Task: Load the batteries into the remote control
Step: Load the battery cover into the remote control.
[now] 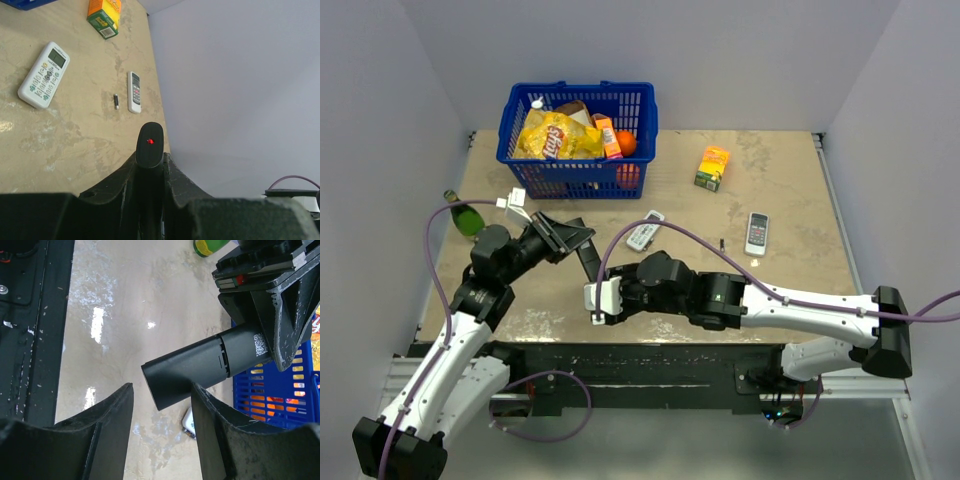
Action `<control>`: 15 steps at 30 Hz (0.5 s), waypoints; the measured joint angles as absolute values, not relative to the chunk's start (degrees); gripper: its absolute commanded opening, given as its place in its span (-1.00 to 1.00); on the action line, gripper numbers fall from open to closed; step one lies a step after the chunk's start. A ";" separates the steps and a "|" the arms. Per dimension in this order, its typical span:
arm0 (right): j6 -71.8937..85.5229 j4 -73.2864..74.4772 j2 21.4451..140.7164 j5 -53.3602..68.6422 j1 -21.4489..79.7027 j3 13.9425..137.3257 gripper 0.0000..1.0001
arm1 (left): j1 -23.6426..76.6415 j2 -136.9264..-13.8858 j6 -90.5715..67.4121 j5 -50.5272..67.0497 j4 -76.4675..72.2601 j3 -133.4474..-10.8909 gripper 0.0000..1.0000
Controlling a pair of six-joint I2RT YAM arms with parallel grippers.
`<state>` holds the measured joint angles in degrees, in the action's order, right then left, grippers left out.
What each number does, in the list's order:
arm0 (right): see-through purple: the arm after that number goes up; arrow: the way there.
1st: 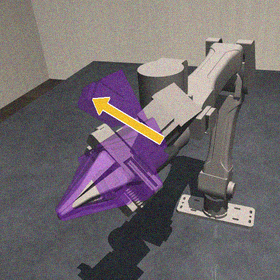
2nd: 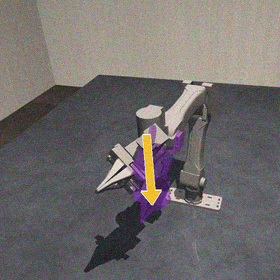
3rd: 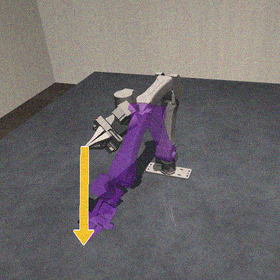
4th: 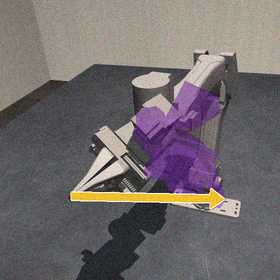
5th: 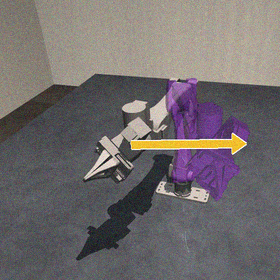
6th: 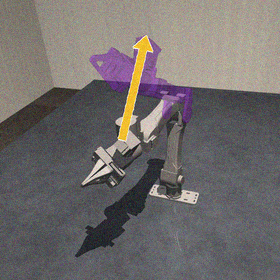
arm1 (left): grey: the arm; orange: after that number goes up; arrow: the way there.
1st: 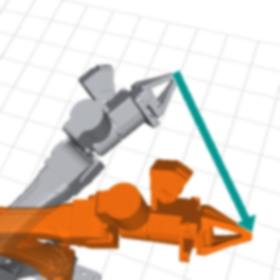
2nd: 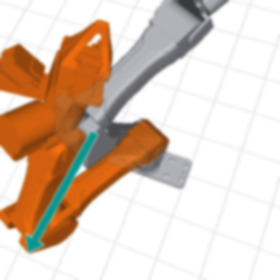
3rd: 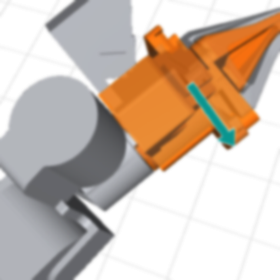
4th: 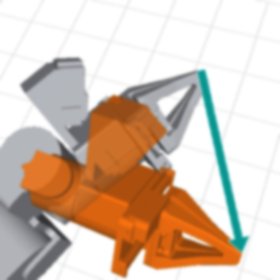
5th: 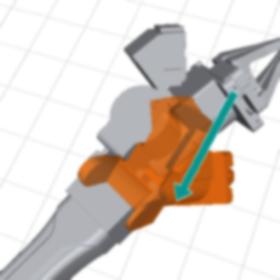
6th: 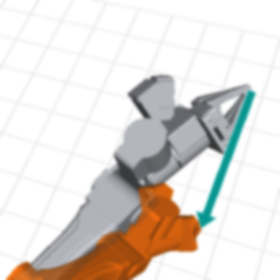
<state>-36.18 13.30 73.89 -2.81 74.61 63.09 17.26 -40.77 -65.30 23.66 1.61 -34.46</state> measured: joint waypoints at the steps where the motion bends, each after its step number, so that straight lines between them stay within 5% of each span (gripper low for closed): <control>1: -36.23 13.28 73.89 -2.79 74.54 63.16 0.01 | 17.26 -40.77 -65.32 23.75 1.43 -34.46 -1.00; 15: -36.29 12.82 75.42 -1.98 74.17 64.66 -0.11 | 17.26 -40.91 -65.34 23.86 0.89 -34.24 -1.00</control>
